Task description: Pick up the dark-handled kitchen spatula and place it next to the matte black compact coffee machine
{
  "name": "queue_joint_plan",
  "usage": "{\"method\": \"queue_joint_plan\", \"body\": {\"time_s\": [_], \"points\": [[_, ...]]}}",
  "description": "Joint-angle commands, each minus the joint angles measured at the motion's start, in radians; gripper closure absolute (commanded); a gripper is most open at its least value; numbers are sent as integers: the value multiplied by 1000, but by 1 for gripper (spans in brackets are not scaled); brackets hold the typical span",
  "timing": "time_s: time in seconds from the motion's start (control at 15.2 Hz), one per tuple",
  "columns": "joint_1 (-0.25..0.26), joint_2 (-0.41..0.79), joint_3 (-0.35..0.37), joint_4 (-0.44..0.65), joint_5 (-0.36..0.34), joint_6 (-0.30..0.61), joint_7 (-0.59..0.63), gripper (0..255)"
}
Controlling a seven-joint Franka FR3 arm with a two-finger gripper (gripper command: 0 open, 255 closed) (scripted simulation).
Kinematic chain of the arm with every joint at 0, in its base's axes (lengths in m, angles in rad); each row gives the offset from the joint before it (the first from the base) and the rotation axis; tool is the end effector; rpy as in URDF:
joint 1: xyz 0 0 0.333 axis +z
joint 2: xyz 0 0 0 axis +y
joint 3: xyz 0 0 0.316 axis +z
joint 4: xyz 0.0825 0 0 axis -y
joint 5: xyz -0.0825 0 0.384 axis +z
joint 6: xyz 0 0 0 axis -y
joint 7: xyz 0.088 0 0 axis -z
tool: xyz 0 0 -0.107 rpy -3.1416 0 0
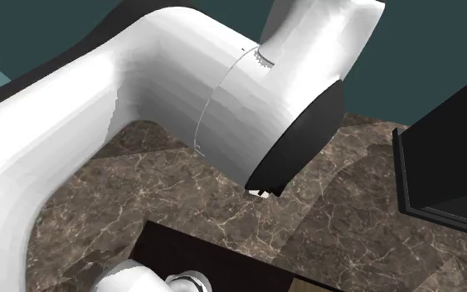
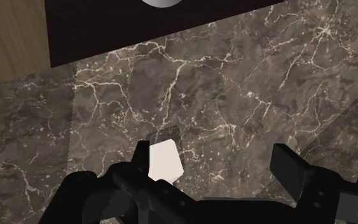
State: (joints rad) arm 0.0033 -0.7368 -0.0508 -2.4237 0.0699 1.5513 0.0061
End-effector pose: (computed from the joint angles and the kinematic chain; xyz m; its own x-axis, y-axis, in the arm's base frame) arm 0.3125 -0.0103 0.5422 0.9901 -0.0341 -0.1363 -0.0483 -0.9936 -0.1025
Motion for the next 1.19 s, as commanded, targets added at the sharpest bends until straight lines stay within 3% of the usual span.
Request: {"method": "queue_joint_plan", "body": {"time_s": [0.0,0.59,1.12], "points": [[0,0,0,0,0,0,0,0],[37,219,-5,-71,-37,382,-130,0],[67,488,-4,-28,-56,693,-230,0]]}}
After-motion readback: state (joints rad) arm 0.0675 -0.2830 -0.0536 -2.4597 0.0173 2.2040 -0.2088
